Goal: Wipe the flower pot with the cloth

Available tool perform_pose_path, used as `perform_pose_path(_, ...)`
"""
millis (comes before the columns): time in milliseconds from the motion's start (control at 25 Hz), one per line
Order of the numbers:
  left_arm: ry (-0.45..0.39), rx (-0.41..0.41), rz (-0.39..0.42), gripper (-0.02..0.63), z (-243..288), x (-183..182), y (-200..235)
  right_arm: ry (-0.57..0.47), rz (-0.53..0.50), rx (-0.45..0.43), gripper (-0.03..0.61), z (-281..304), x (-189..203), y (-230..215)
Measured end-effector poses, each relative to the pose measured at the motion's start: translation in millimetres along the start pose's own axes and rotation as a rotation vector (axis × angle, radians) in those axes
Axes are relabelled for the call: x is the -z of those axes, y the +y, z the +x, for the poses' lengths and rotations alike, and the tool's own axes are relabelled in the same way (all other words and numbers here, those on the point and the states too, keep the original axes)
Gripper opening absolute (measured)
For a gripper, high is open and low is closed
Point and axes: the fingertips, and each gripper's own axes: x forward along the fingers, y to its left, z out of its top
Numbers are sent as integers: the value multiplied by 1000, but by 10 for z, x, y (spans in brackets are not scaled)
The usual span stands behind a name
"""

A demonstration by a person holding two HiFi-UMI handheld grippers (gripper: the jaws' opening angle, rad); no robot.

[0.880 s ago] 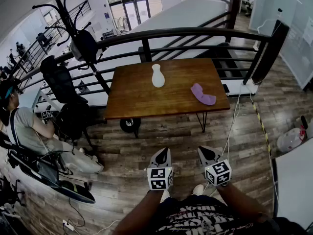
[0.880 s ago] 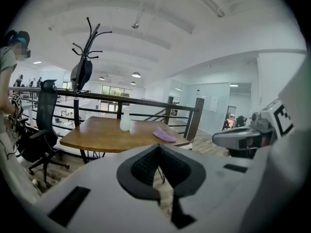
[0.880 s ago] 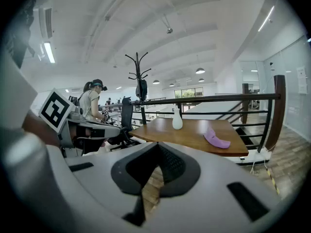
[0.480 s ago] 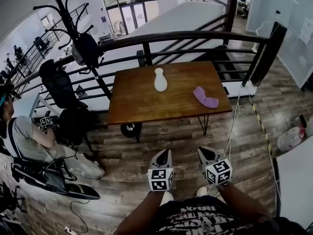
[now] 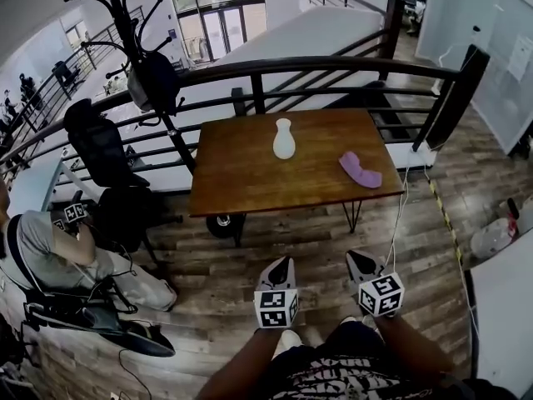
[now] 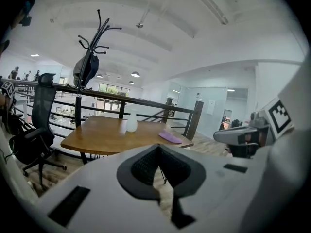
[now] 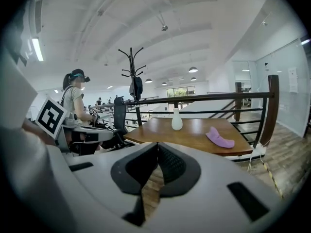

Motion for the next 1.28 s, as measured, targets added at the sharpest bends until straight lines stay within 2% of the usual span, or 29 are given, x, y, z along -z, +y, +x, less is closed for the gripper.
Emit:
perform_pose_path(360,20,-12,-39,-2,109,30,323,17,13,31,-2,200,-55,-71)
perform_pose_path(840,73,-46,-24,-2,780,20,414,53,10,-39,-2,735,-26,-551)
perform_pose_path(1280,82,-115,-33,-2,1569,-284,379,32,2,-115,0,1177,-282,-1071)
